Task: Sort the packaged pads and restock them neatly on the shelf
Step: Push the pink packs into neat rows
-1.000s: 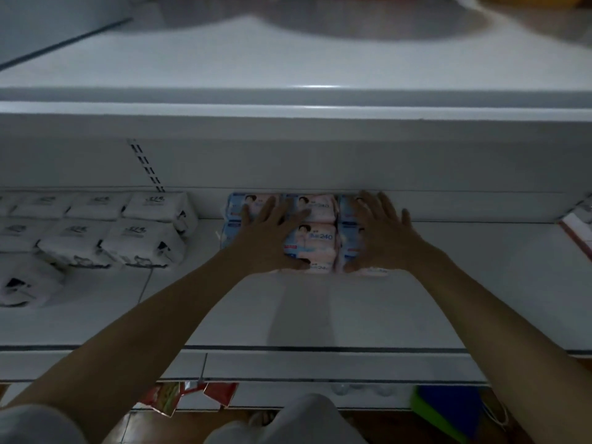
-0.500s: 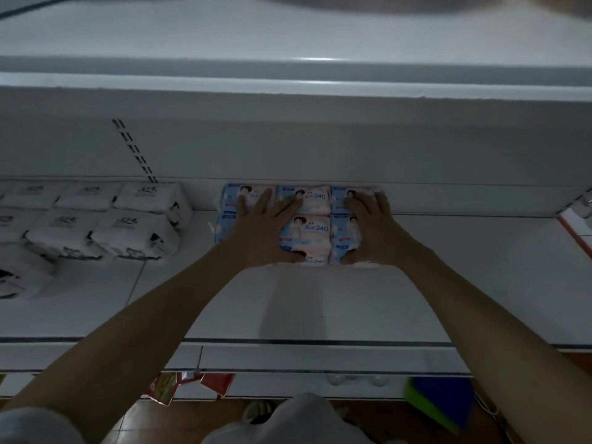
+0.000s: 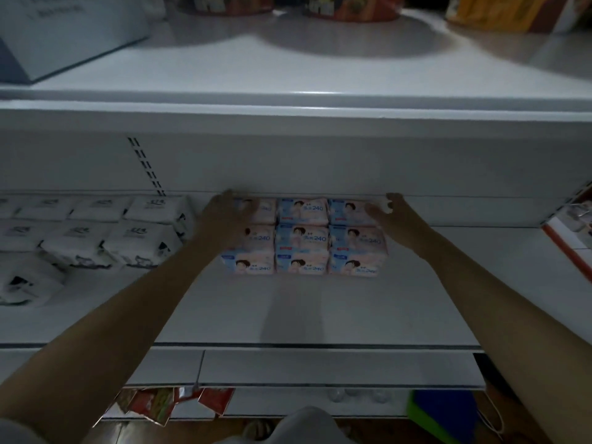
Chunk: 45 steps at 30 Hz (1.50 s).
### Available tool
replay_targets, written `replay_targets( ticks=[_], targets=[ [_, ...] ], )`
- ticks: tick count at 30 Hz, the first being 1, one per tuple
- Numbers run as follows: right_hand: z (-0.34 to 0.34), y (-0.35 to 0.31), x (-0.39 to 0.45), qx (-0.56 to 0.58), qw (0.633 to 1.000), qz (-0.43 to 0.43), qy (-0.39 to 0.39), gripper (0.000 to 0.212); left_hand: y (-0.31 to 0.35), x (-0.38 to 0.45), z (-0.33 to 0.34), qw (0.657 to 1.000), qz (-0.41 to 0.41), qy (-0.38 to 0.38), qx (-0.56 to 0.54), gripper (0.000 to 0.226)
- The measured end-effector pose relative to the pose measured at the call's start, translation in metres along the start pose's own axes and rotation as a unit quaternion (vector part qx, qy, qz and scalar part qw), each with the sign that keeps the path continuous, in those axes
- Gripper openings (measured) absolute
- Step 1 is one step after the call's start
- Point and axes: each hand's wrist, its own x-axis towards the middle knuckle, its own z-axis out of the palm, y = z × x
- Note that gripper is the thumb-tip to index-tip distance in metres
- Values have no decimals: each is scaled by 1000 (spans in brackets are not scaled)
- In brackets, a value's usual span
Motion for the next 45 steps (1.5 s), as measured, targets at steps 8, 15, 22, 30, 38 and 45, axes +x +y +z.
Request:
replay_targets(
  ticks=[8,15,22,30,38,45],
  targets=[
    [19,-12,7,-18,995,96,3,25,-18,28,-11,975,-171,-85,-115,48],
    [32,-23,8,-152,986,66,32,34,-9,33,-2,987,-134,-75,-37,45],
    [20,-18,-5,45,993,107,21,24,-18,13,-20,934,-215,-106,-265,50],
    [36,-9,-32,353,916,178,-74,31,-14,-22,-17,841,-250,-186,-443,31],
    [47,-3,-32,16,998,-5,64,97,-22,-15,5,1000,1,-23,-10,86],
    [89,-6,-48,-359,926,-101,-51,110,-16,-28,48,929,193,-101,299,114]
  ],
)
